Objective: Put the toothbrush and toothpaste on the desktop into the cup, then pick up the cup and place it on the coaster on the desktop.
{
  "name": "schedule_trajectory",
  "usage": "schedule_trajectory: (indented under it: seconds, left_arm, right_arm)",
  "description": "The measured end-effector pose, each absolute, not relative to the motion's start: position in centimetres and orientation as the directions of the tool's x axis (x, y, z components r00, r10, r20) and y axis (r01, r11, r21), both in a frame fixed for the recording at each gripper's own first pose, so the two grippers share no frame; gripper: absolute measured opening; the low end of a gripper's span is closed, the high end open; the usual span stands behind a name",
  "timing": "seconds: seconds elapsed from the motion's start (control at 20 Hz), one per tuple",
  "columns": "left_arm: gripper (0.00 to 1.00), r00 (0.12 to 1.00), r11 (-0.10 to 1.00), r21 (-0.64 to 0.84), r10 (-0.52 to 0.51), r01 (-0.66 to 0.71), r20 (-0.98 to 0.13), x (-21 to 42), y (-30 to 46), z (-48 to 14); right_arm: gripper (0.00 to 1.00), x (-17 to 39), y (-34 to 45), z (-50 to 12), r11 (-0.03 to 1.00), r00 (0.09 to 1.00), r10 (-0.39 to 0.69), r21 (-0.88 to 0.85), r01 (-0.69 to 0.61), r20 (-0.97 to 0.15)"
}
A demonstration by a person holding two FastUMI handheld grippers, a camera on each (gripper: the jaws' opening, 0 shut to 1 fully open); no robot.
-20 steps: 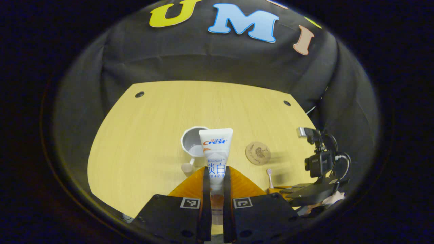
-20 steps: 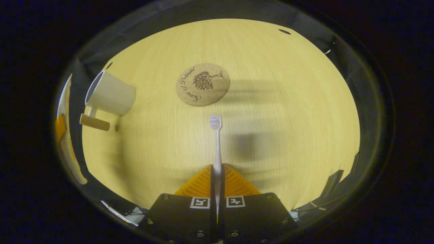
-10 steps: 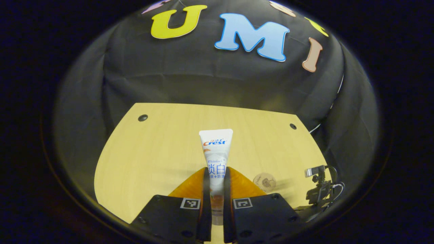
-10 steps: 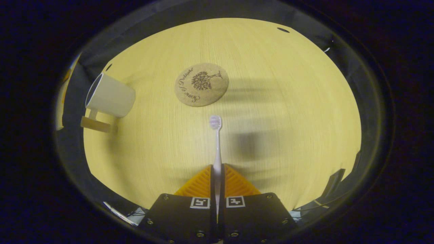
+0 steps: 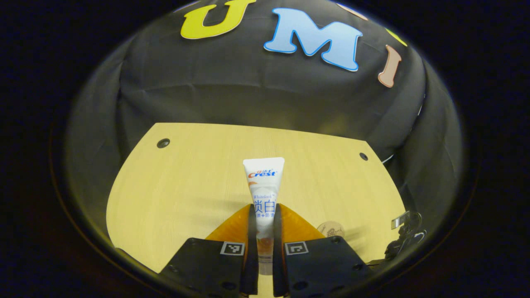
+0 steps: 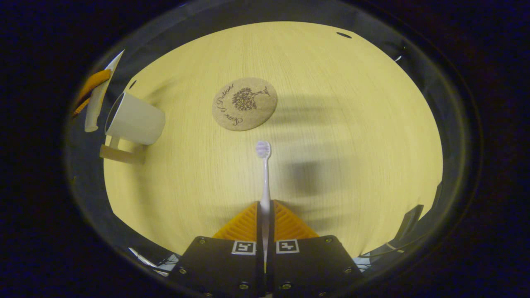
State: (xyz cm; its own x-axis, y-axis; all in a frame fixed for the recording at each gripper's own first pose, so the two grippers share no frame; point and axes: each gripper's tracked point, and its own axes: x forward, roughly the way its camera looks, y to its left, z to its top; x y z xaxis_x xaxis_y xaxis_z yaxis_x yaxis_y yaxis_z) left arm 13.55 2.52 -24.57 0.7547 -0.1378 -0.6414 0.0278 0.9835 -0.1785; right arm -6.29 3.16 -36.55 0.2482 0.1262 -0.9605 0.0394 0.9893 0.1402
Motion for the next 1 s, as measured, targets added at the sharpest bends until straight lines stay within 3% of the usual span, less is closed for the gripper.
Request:
schedule_trajectory:
  seconds: [0.6,0.75,0.8,0.9,1.0]
  left_arm:
    - [0.23,0.818,0.989,-0.131,-0.135,0.073,-0.560,13.3,1.8,-27.4]
    - [0.31,0.825,0.987,-0.148,-0.137,0.065,-0.548,12.9,1.7,-27.1]
    - [0.50,0.825,0.985,-0.156,-0.143,0.068,-0.546,12.8,1.5,-27.0]
    - [0.68,0.830,0.986,-0.156,-0.140,0.066,-0.539,12.5,1.5,-26.7]
    - [0.66,0.832,0.987,-0.148,-0.132,0.061,-0.539,12.3,1.7,-26.6]
  right_arm:
    - [0.04,-6.3,3.1,-36.5,0.985,0.253,0.150,0.167,0.049,-0.956]
    - [0.04,-6.3,3.1,-36.5,0.985,0.255,0.149,0.166,0.047,-0.955]
    - [0.04,-6.2,3.1,-36.5,0.985,0.255,0.150,0.167,0.045,-0.955]
    - [0.04,-6.3,3.0,-36.4,0.985,0.261,0.149,0.165,0.041,-0.954]
    - [0.04,-6.3,3.1,-36.7,0.986,0.271,0.146,0.162,0.037,-0.951]
